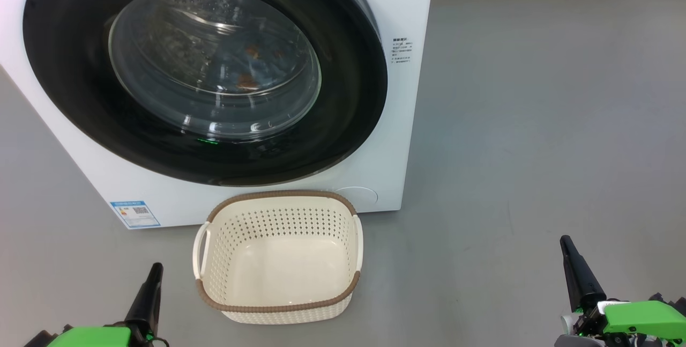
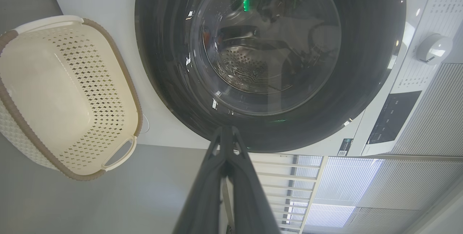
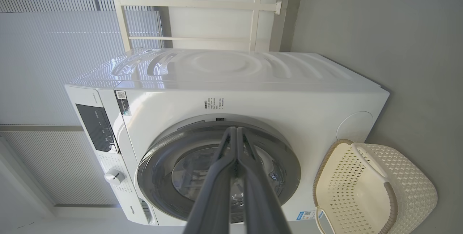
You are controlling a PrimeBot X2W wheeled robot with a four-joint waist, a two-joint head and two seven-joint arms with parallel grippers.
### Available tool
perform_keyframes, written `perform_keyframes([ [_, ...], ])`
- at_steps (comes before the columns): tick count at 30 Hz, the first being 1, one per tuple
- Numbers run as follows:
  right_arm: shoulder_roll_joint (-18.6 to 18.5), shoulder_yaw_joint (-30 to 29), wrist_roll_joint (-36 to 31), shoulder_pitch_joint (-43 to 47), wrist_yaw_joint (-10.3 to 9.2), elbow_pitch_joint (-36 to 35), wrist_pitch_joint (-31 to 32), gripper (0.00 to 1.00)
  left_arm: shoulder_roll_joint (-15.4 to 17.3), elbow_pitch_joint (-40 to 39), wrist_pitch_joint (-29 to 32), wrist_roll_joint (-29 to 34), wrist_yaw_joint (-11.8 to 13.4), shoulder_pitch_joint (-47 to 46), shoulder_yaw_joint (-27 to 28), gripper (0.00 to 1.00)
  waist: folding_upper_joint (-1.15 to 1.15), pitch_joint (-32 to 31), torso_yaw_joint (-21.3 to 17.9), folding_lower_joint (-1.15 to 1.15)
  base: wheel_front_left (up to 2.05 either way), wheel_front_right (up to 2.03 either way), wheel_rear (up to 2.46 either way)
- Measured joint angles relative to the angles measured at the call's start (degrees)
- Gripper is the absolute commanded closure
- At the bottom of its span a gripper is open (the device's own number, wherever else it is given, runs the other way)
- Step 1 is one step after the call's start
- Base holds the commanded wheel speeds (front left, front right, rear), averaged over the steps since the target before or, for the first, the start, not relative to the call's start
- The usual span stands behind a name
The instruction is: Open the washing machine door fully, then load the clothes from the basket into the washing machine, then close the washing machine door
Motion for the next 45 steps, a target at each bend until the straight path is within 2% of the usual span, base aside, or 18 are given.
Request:
perform_keyframes([
  [45,0.0,0.0,0.0,0.0,0.0,0.0,0.0,1.0,0.0,0.0,0.0,0.0,0.0,0.0,0.1,1.0,0.0,0.0,0.0,0.0,0.0,0.0,0.0],
])
